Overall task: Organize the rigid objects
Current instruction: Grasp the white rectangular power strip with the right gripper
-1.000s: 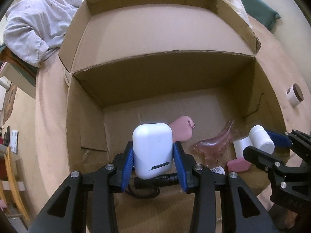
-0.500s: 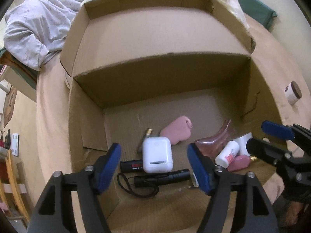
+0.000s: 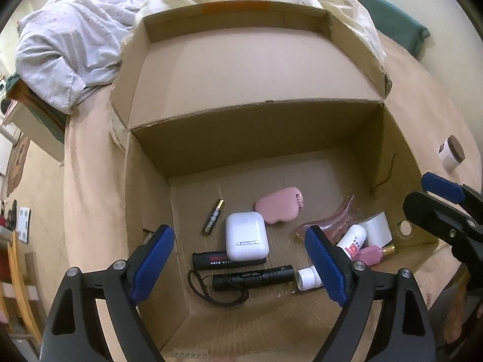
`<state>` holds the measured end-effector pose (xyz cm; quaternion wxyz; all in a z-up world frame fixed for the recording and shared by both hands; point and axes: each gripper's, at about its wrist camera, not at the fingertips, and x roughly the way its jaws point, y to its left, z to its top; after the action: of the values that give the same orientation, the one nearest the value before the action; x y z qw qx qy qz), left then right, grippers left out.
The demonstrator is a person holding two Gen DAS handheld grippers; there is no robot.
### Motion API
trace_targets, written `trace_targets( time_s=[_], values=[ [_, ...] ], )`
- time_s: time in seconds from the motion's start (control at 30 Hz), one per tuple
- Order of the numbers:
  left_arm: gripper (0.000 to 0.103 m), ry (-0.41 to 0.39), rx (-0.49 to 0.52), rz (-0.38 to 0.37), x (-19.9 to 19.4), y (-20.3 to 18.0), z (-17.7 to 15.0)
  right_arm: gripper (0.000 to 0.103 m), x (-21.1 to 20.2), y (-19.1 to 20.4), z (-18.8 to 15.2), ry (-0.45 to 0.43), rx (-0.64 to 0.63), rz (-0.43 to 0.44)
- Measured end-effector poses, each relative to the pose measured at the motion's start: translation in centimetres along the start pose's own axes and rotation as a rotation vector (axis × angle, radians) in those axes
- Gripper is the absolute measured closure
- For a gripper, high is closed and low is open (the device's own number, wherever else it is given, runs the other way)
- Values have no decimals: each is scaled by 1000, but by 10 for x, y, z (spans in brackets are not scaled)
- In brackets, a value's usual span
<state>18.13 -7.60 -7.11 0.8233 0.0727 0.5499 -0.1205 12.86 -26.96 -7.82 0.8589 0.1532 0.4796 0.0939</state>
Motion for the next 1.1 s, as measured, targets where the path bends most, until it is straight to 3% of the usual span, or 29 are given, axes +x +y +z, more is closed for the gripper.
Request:
trace_targets(
  time_s=[0.57,1.0,1.1],
  values=[
    [16,-54,-65,18,-77,26,-44,0,-61,15,-38,-32,-3,27],
    [15,-45,-152,8,-80,46,-96,0,-78,4,-84,16,101,10],
    [15,-9,-177,-10,-71,46,-103,0,-77,1,-97,27,123,-7]
  ],
)
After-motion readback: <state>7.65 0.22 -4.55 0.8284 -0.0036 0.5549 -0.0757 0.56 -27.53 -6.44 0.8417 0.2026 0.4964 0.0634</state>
